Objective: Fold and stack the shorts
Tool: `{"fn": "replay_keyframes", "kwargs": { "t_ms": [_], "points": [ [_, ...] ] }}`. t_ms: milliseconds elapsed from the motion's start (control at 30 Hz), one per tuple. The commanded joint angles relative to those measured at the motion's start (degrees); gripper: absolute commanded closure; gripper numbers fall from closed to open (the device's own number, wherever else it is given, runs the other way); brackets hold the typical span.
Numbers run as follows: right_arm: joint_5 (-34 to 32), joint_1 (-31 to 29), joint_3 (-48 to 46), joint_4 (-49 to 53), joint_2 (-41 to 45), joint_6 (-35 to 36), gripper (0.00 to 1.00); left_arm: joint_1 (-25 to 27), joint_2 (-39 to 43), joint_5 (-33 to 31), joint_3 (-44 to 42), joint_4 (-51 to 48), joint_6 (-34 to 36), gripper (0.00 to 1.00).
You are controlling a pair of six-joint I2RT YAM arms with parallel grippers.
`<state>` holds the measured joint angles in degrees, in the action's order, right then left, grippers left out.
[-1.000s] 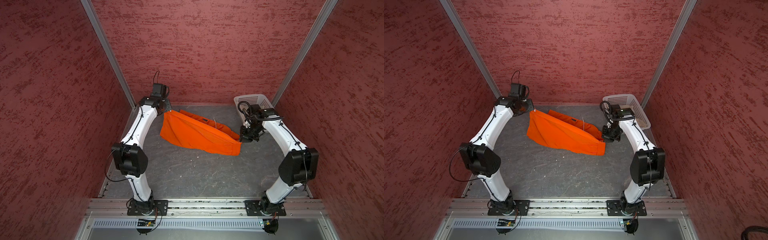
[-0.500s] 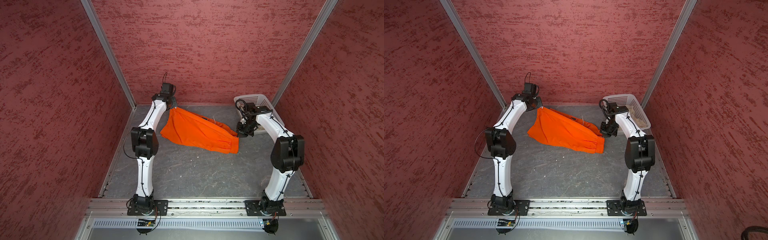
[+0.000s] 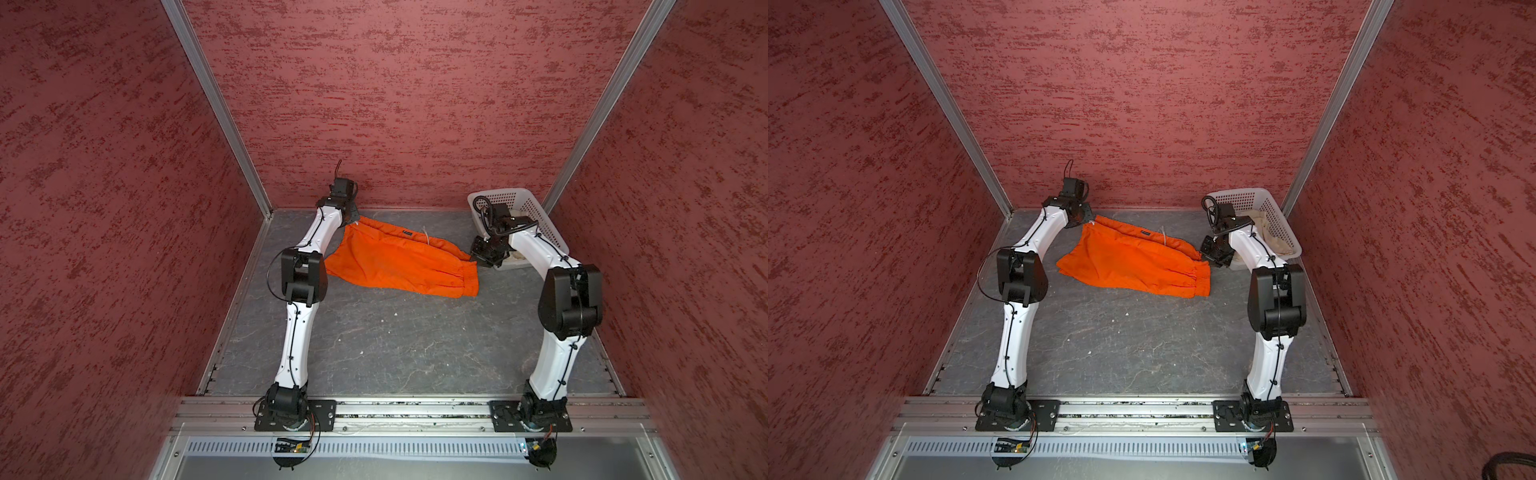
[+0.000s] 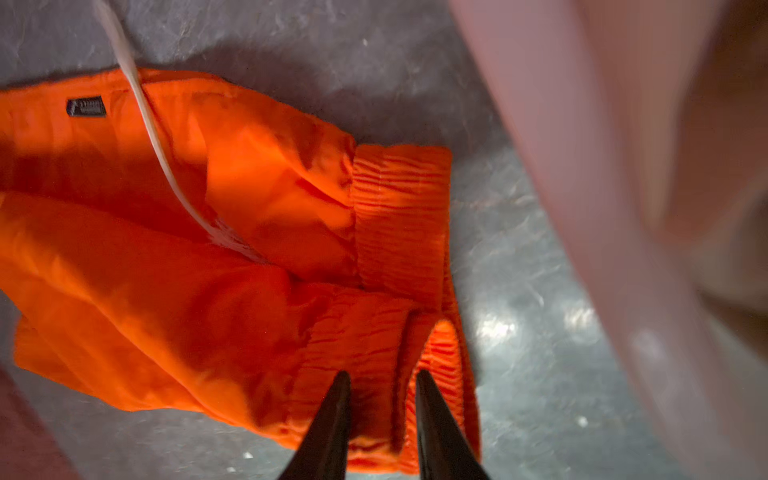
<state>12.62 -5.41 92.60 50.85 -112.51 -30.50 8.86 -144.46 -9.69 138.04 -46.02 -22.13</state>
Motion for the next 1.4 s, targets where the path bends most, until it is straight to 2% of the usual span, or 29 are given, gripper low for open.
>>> {"fn": "replay_keyframes", "kwargs": {
  "t_ms": [0, 33, 133, 233, 300, 367, 467, 533, 667, 800, 900, 1067, 1200, 1367],
  "points": [
    [-2.5, 0.3, -0.7, -9.4, 1.2, -3.9, 0.59, -0.9, -1.1, 1.9, 2.9, 2.1, -1.1, 0.65],
    [-3.1, 0.3, -0.5, -10.4, 1.8, -4.2, 0.56, -1.2, -1.0, 2.6, 3.1, 2.1, -1.6, 0.58],
    [-4.9, 0.4, 0.3, -12.3, 4.6, -4.9, 0.49, -1.8, 1.0, 4.3, 2.8, 2.0, -2.4, 0.47],
    [-6.1, 0.3, 0.3, -13.6, 8.5, -5.1, 0.47, -2.0, 5.0, 5.3, 0.3, 2.0, -2.1, 0.41],
    [-6.9, 0.2, -1.0, -14.3, 11.9, -5.1, 0.48, -1.9, 9.8, 7.3, -5.3, 3.2, -2.2, 0.42],
    [-7.5, -0.1, -3.9, -16.1, 16.0, -5.0, 0.49, -1.6, 15.4, 10.1, -13.7, 6.0, -2.9, 0.48],
    [-5.1, -1.9, -11.4, -21.7, 22.0, -5.4, 0.57, -0.8, 24.6, 12.3, -29.2, 12.5, -5.8, 0.68],
    [-2.8, -3.7, -16.7, -25.7, 24.3, -6.4, 0.63, -0.3, 28.8, 12.2, -37.0, 14.9, -7.8, 0.74],
    [1.2, -8.7, -25.2, -32.5, 23.7, -8.4, 0.77, -0.2, 31.3, 14.4, -47.3, 16.3, -13.3, 0.83],
    [2.0, -14.0, -28.8, -39.4, 18.9, -9.8, 0.82, -0.1, 31.3, 13.7, -53.9, 17.1, -16.6, 0.94],
    [3.2, -15.3, -28.8, -42.7, 13.8, -9.7, 0.85, -0.6, 30.5, 13.1, -57.0, 17.2, -18.4, 0.99],
    [2.7, -15.2, -28.2, -44.8, 7.6, -8.4, 0.85, -2.2, 29.6, 13.0, -60.0, 17.0, -20.4, 1.00],
    [1.1, -14.6, -27.9, -41.7, 3.7, -6.5, 0.85, -3.4, 30.5, 11.9, -63.6, 16.5, -21.6, 1.00],
    [-3.0, -13.9, -31.7, -37.1, 3.5, -5.5, 0.85, -6.0, 34.8, 11.5, -71.4, 17.1, -22.9, 1.00]
  ]
}}
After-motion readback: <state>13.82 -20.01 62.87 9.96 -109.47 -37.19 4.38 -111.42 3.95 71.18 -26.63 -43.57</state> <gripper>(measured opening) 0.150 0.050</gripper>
